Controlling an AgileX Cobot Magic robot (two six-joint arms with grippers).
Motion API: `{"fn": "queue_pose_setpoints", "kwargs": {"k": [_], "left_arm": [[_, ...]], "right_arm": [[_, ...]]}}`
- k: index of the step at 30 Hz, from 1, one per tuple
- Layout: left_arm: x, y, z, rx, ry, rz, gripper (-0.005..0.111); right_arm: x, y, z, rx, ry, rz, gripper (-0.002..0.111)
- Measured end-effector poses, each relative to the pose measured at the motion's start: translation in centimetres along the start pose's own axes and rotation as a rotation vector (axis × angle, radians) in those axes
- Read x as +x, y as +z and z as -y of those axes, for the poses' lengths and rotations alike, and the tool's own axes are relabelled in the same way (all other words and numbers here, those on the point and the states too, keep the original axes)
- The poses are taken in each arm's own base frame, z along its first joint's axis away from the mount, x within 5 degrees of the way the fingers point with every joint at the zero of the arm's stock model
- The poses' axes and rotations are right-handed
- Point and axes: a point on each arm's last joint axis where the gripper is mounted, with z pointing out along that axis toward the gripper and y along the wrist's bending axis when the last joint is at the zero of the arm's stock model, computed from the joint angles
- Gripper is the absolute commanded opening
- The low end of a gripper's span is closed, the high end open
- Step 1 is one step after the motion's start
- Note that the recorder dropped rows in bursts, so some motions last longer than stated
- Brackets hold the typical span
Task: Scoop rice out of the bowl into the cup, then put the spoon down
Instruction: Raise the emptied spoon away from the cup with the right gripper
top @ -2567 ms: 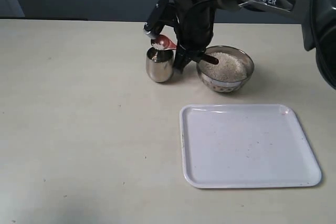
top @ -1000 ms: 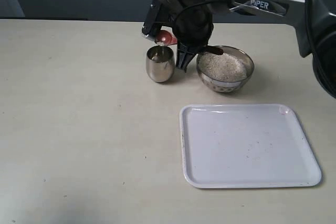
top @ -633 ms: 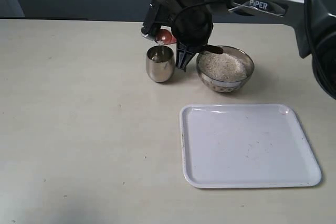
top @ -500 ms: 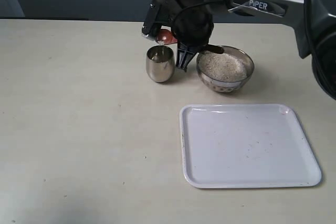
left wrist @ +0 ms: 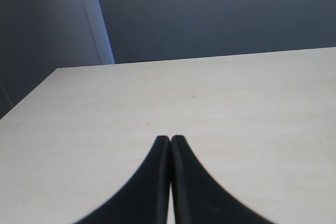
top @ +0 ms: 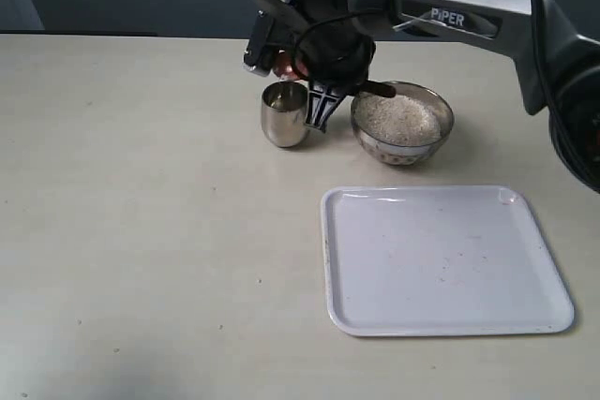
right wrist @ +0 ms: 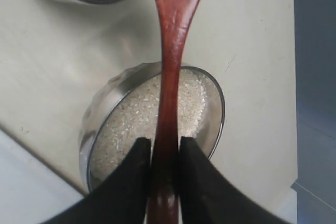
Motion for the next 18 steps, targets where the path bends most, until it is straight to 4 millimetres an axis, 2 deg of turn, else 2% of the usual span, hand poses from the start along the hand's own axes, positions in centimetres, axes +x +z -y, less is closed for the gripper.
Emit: {"fn": "queue_pose_setpoints", "kwargs": {"k": [7,18], "left_arm": [[0.0,0.0,0.0,0.0,0.0,0.0,0.0],[0.0,0.0,0.0,0.0,0.0,0.0,0.0]], "right_arm": [[0.14,-0.01,0.32,0.036,0.037,-0.014,-0.001],[-0.28,-0.47,-0.3,0.038,0.06,-0.003,-0.001]]}}
